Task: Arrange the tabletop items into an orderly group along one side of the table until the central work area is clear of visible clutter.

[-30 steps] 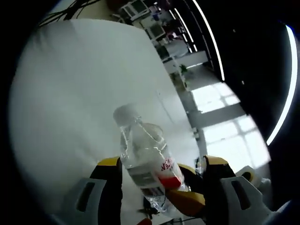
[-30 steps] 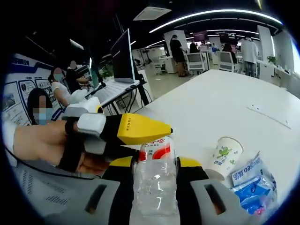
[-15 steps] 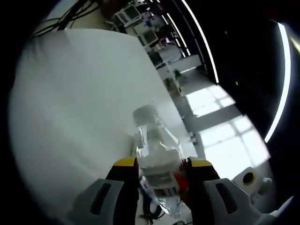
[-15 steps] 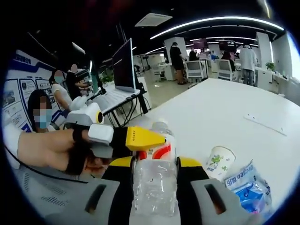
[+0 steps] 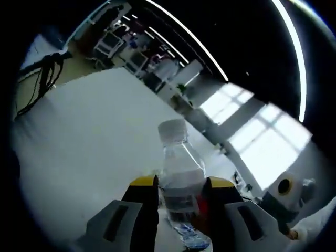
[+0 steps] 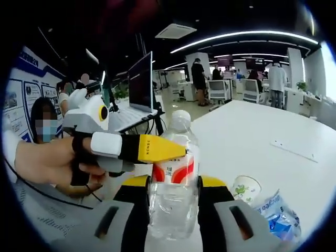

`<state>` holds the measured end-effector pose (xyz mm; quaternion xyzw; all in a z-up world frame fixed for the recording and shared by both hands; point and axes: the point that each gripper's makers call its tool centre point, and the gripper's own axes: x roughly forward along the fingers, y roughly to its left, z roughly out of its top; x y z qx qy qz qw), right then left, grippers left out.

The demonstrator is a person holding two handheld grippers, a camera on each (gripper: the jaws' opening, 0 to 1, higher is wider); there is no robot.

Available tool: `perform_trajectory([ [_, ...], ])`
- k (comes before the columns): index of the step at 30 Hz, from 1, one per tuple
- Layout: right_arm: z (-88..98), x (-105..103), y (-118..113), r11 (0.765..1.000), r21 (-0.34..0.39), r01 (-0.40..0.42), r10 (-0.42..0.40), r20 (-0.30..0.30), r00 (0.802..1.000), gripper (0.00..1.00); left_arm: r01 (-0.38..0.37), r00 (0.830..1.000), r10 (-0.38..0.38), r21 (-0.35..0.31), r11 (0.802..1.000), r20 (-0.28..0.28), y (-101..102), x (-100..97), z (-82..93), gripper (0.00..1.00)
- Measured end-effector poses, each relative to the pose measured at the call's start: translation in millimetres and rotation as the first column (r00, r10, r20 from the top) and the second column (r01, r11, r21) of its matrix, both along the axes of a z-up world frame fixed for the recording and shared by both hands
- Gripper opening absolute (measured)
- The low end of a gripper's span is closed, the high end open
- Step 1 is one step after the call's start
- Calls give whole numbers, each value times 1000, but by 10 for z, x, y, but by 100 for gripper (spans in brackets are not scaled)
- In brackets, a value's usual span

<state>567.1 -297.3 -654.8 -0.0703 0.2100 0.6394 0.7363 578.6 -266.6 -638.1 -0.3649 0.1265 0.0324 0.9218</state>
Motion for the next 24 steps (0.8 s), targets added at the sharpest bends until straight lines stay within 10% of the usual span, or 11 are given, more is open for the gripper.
perform_trajectory([
  [5,32,42,1,1000,13,11,-11,30,999,31,84,996,-89,210,974,11,-46,49,143,31],
  [18,40,56,35,1000,16,15,-17,88,996,32,121,992,-124,367,922,-16,44,83,145,30],
  [24,60,65,57,1000,19,-12,10,104,995,34,220,973,-230,458,862,-35,82,148,141,30],
])
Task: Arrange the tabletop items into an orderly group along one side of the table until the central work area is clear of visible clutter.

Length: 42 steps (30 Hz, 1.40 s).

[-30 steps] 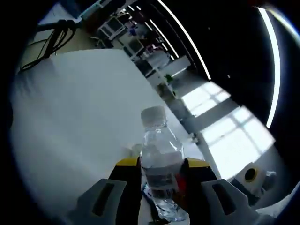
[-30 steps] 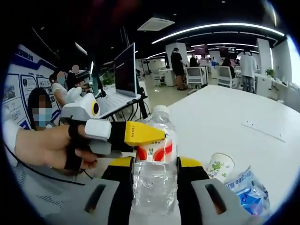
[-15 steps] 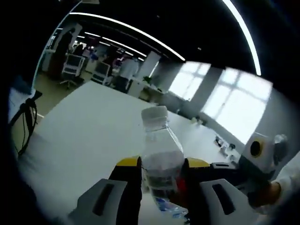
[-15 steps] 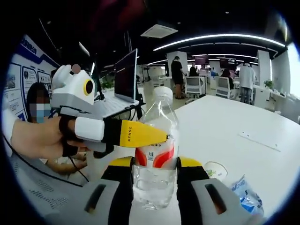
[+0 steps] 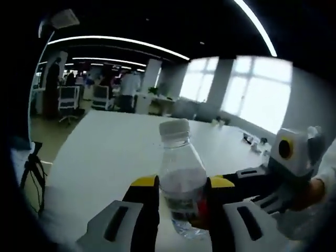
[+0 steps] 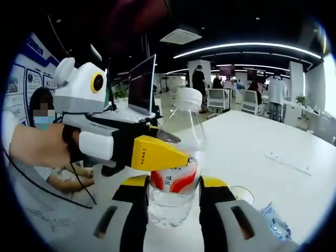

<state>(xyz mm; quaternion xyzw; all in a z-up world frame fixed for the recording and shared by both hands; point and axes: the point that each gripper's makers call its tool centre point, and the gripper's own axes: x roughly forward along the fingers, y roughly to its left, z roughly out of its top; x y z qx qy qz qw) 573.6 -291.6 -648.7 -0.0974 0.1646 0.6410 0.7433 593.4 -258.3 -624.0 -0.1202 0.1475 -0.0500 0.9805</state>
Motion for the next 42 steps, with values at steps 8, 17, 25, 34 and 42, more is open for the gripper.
perform_trajectory([
  [8,96,30,-17,993,20,-117,115,55,992,34,54,998,-54,10,998,11,-86,-35,11,29],
  [17,230,302,-317,973,76,-219,213,76,974,35,85,996,-85,11,996,30,-169,-61,62,29],
  [25,852,539,-230,921,357,-157,263,-270,926,46,125,990,-124,-5,992,73,-262,-39,122,29],
  [34,806,183,18,897,337,-285,388,-294,874,52,201,974,-200,1,980,105,-505,-91,255,30],
  [42,950,34,52,862,378,-338,459,-298,837,33,260,960,-258,-6,966,106,-607,-156,273,30],
])
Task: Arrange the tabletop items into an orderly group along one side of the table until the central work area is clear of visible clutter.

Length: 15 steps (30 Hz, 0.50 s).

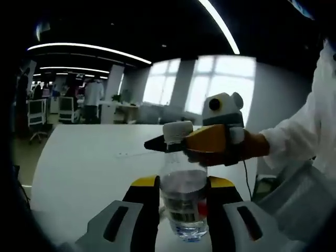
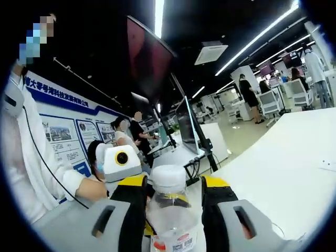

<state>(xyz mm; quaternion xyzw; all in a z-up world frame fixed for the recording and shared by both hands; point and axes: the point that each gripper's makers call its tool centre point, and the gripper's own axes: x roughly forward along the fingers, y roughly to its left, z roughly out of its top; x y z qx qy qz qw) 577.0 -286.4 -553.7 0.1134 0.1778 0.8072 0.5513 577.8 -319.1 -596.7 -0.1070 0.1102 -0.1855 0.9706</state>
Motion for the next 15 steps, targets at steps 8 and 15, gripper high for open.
perform_trajectory([
  [8,40,-92,-69,998,7,-62,62,2,998,21,34,999,-34,8,999,-12,-95,-31,20,31],
  [15,52,-118,-70,998,20,-67,64,116,991,19,-1,1000,0,-58,998,-22,-71,-12,72,33],
])
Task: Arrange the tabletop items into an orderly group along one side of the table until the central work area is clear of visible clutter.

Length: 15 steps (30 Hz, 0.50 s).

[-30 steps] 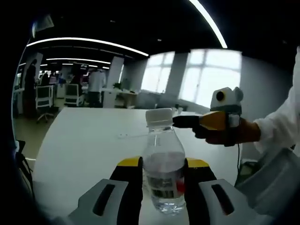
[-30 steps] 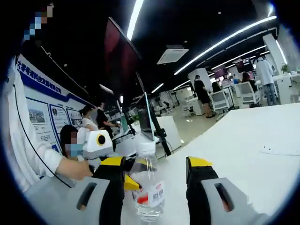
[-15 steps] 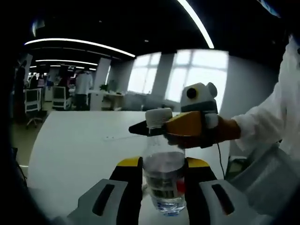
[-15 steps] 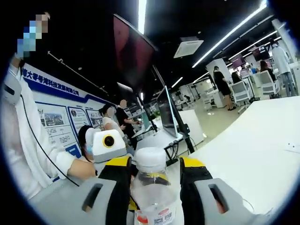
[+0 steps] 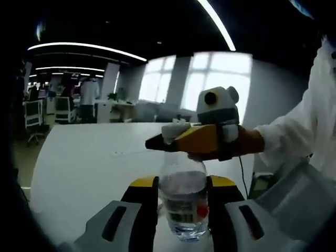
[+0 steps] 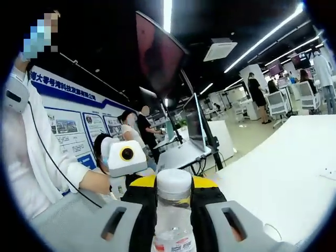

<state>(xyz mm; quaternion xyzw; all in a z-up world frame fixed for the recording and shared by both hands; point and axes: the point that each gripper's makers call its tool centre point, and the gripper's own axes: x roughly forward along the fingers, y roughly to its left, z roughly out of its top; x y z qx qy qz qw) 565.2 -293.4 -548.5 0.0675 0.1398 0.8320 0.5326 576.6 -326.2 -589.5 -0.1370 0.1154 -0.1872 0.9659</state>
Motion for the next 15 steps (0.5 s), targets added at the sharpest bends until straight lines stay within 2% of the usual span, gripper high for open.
perform_trajectory([
  [4,24,-58,22,1000,2,7,-7,16,1000,18,-11,1000,11,42,999,4,59,-27,17,34],
  [8,56,-44,52,1000,15,19,-19,0,1000,18,-37,999,36,68,997,9,97,-46,61,35],
  [12,50,-31,90,999,19,42,-43,35,998,18,-83,995,91,156,984,-47,219,-85,-46,47],
  [15,89,18,110,997,32,67,-68,26,997,19,-112,992,120,179,977,-32,269,-119,-14,50],
])
